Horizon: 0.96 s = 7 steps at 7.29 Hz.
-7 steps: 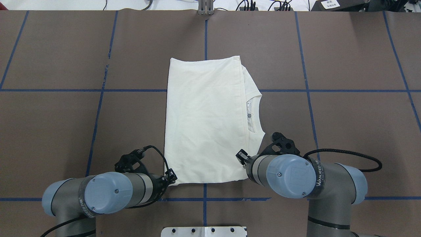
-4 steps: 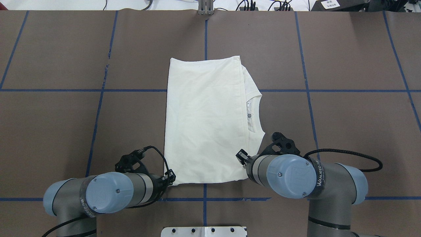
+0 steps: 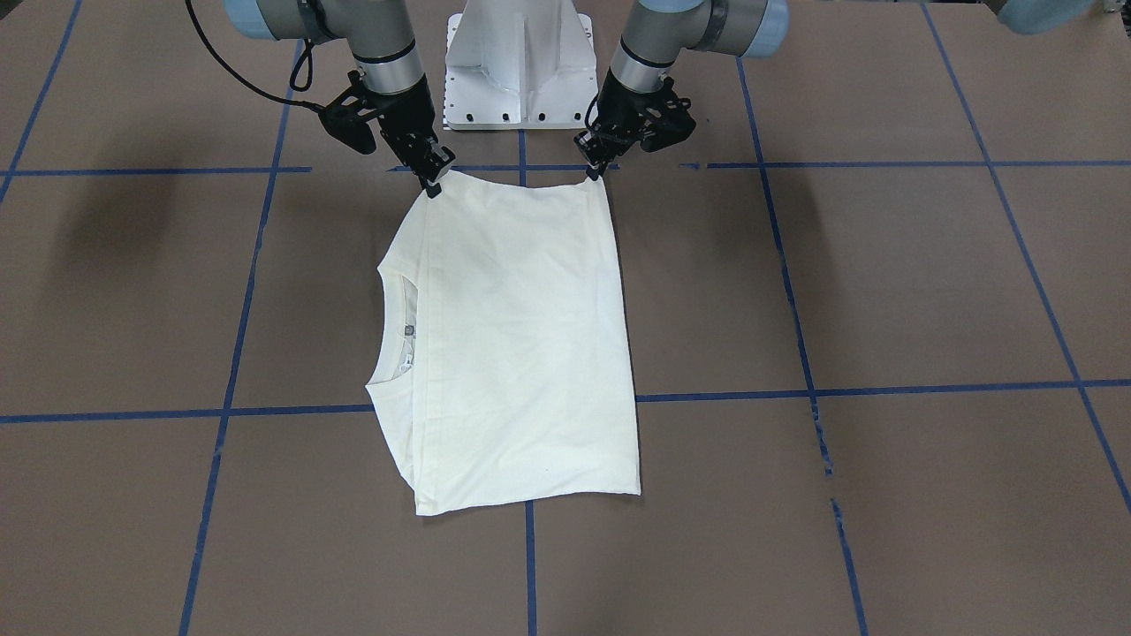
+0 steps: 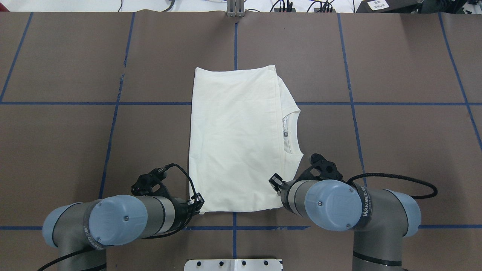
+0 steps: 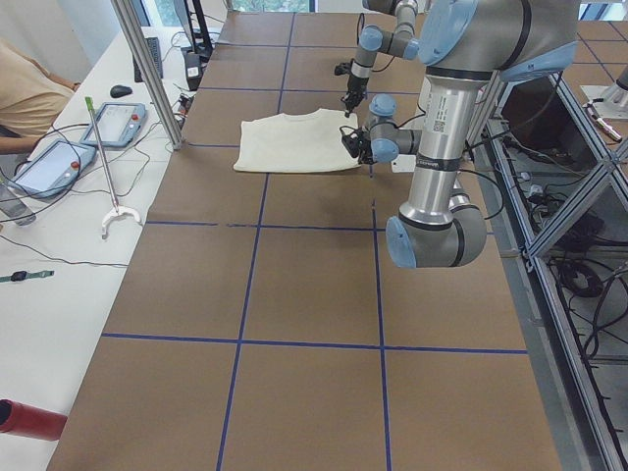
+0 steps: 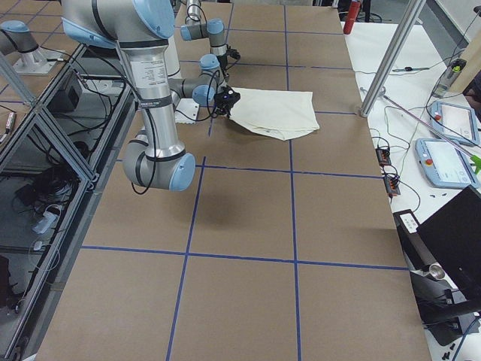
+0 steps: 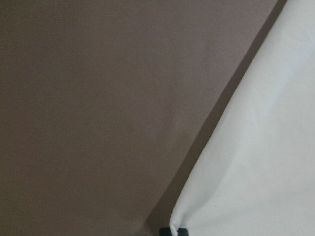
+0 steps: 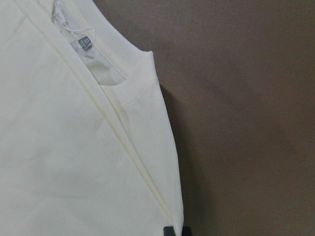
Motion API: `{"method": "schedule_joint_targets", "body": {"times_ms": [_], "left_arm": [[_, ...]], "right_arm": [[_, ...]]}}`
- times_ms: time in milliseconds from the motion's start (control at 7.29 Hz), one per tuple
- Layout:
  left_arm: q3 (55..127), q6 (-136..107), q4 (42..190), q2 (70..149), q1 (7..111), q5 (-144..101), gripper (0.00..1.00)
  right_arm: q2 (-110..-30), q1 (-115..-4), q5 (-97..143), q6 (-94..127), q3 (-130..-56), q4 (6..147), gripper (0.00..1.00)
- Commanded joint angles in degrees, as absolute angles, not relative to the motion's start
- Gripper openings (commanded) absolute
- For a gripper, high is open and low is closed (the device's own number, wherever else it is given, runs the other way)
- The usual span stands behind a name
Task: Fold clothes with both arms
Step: 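Grasp the near edge with both grippers and fold it toward the far edge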
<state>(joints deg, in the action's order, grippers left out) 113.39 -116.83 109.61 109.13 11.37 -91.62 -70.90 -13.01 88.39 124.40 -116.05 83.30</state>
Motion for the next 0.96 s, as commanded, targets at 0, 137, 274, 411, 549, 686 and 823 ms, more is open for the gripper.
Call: {"method": "schedule_joint_targets", "body": {"times_ms": [0, 137, 274, 411, 549, 686, 823], "left_arm": [[118.90, -117.33, 106.63, 108.98, 11.08, -91.67, 0.00], [123.53, -117.68, 103.13, 108.81, 10.90, -91.67, 0.00], [127.75, -117.60, 98.05, 109.50, 10.38, -91.76, 0.00], [128.58, -116.55, 95.39, 112.12, 10.63, -92.98, 0.00], [126.84, -111.93, 95.71, 114.15, 14.29, -92.90, 0.00], [122.13, -104.84, 96.58, 118.09, 19.89, -93.16, 0.00], [115.55, -102.42, 101.20, 119.95, 23.78, -93.16, 0.00]], "right_arm": [[-74.85, -7.51, 88.42, 124.72, -123.08, 83.67, 0.00], [-77.75, -5.73, 88.42, 124.98, -128.01, 83.67, 0.00], [-77.52, -6.67, 88.33, 125.50, -130.06, 83.76, 0.00], [-77.43, -9.29, 88.42, 125.42, -129.73, 83.67, 0.00], [-76.91, -13.84, 88.94, 124.55, -128.77, 83.67, 0.00], [-76.73, -18.06, 89.21, 123.85, -127.37, 83.24, 0.00], [-75.34, -21.32, 89.03, 119.66, -125.70, 83.15, 0.00]]}}
